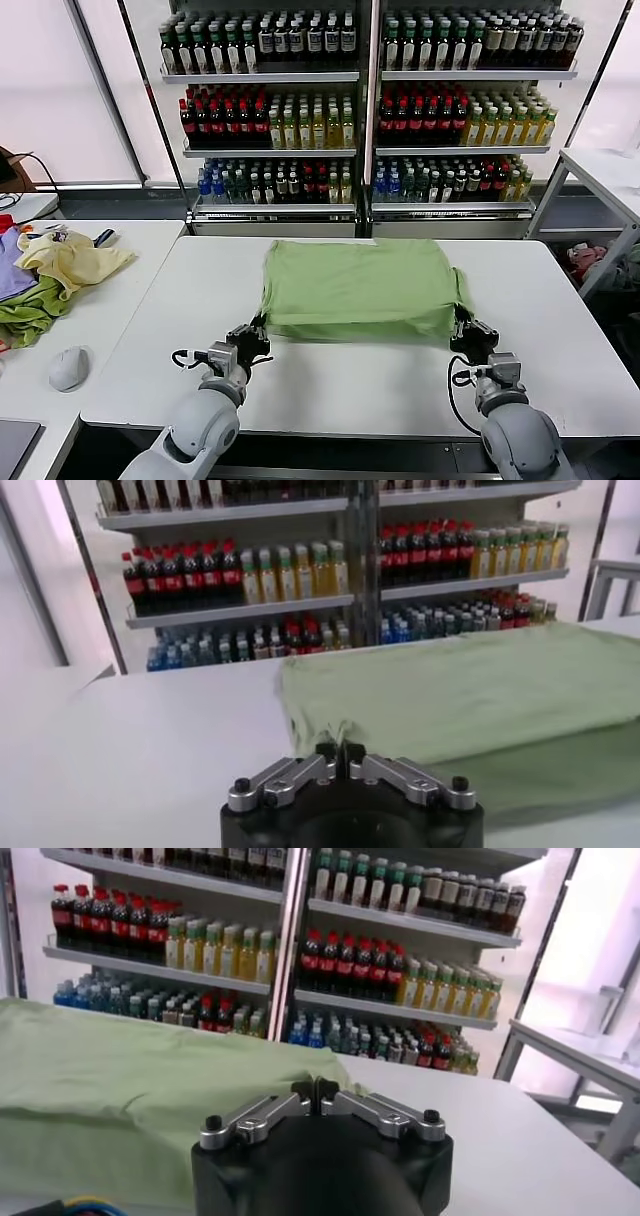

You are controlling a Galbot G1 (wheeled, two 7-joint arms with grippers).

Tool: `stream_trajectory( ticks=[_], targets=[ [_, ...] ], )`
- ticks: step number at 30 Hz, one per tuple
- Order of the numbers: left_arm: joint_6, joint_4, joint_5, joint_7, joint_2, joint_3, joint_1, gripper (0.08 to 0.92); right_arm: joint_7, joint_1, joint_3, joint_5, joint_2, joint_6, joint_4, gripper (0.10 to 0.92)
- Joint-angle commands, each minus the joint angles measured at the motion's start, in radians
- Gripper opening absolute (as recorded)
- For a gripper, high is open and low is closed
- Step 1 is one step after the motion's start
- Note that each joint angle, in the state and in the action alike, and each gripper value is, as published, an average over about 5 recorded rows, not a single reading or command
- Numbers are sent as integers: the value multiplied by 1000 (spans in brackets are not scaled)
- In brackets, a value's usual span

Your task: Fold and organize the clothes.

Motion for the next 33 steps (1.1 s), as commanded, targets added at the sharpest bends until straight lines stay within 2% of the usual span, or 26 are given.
stream_trajectory(
  ticks=[1,6,10,20,29,33],
  targets=[
    [7,157,59,3,-14,43,-121,111,0,111,-59,-36,9,3,-122,125],
    [10,177,61,5,-11,49,-129,111,-20,119,-76,-73,26,-14,-136,134],
    [12,133,66,10,-6,52,-105,163,-40,88,-65,-90,34,3,-112,225],
    [5,11,73,-2,5,15,9,452,-35,-61,63,-46,31,43,32,510],
    [17,77,46,-16,1,6,3,711,17,-110,154,23,49,-59,0,765],
    [34,101,15,-15,-12,11,-22,801,32,-70,142,60,44,-103,-54,816]
  ],
)
